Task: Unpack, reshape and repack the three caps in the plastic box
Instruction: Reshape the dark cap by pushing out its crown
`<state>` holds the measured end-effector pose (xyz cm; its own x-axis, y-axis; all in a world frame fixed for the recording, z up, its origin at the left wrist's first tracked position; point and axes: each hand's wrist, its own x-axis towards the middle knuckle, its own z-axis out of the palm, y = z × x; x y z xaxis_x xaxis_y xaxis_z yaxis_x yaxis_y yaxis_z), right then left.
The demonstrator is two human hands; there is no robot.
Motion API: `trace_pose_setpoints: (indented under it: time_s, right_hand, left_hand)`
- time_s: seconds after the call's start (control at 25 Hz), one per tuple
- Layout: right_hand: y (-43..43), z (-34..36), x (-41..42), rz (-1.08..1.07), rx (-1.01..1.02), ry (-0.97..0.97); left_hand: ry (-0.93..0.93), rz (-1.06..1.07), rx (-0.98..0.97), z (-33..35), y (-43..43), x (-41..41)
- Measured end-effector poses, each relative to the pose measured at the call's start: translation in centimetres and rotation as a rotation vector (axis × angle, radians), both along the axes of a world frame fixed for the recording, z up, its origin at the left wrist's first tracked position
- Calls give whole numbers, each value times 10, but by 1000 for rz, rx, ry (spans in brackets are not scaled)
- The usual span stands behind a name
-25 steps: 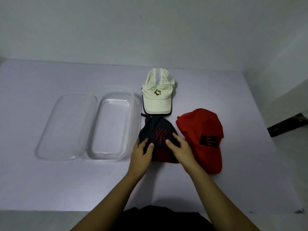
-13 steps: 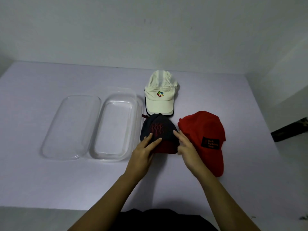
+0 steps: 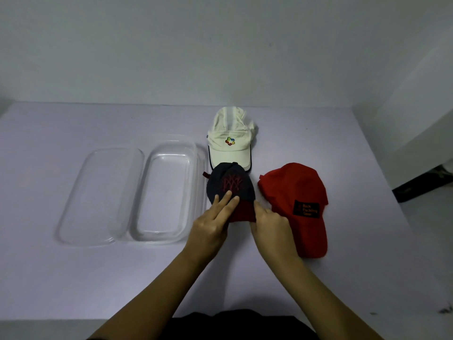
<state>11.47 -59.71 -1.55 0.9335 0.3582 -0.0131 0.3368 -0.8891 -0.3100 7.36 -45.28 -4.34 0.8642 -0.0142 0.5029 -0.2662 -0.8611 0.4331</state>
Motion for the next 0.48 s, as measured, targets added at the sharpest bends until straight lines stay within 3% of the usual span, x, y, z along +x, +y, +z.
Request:
trace_pose_setpoints:
  time_s: [0.08, 0.24, 0.4, 0.48]
  right_hand:
    - [-3, 5, -2, -25, 88, 18]
    - [-10, 7, -4, 10, 16, -51]
    - [-9, 10, -1, 16, 96, -12]
    - [-10, 12, 2, 4, -11, -6]
  left_hand:
    - [-21, -3, -42, 2, -6, 0]
    - [-55, -52, -25, 2, -7, -5]
    - [-33, 11, -94, 4, -14, -4]
    - [14, -33, -52, 8, -14, -3]
